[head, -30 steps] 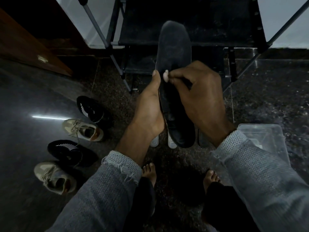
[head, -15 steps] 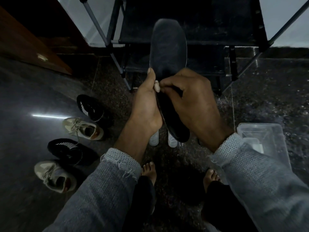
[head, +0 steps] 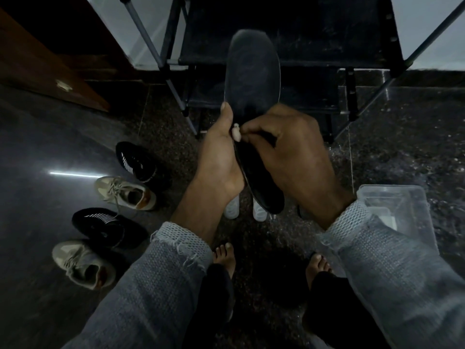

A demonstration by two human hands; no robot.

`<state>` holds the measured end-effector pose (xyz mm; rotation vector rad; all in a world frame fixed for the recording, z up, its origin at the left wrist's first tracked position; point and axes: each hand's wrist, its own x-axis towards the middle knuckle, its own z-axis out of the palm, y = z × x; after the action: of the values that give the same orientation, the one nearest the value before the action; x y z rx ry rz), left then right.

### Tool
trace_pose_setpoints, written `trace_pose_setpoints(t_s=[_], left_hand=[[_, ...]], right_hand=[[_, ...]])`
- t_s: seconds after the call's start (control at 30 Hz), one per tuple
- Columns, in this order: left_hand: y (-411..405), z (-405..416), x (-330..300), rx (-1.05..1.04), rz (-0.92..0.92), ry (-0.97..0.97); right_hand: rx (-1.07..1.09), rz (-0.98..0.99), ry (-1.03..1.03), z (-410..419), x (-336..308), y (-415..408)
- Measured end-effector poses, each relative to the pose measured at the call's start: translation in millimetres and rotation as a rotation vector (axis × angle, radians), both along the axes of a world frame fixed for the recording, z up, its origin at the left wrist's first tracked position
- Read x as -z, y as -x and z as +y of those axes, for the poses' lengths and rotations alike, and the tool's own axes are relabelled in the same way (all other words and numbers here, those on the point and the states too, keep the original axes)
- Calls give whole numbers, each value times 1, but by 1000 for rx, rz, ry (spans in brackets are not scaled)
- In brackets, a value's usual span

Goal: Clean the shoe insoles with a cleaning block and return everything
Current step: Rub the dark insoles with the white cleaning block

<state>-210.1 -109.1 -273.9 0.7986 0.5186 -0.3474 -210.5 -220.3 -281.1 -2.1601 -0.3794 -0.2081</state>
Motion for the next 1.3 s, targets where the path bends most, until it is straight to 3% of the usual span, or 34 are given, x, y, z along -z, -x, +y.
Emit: trace_pose_setpoints(t_s=[0.17,0.4,0.6,0.67,0.9,1.07,1.3], left_hand=[[-4,9,-1,-60,-26,26],[1,-1,0,3,21,-6],[-3,8,-3,-51,-30,35],[-3,6,-2,-48,-20,25],[0,0,-2,17,-47,52],[-2,1,-4,23,-81,31],[-4,1,-1,48,-91,-9]], right_hand=[[-231,74,63,-4,1,2],[-24,-4,-2,-1,3,-1],[-245,110,71,-7,-5,0],[-204,138,66,-8,-3,0],[103,162,-138,-3,3,-1],[112,380,-450,-15,-1,-8],[165,443,-566,-15,-1,-9]])
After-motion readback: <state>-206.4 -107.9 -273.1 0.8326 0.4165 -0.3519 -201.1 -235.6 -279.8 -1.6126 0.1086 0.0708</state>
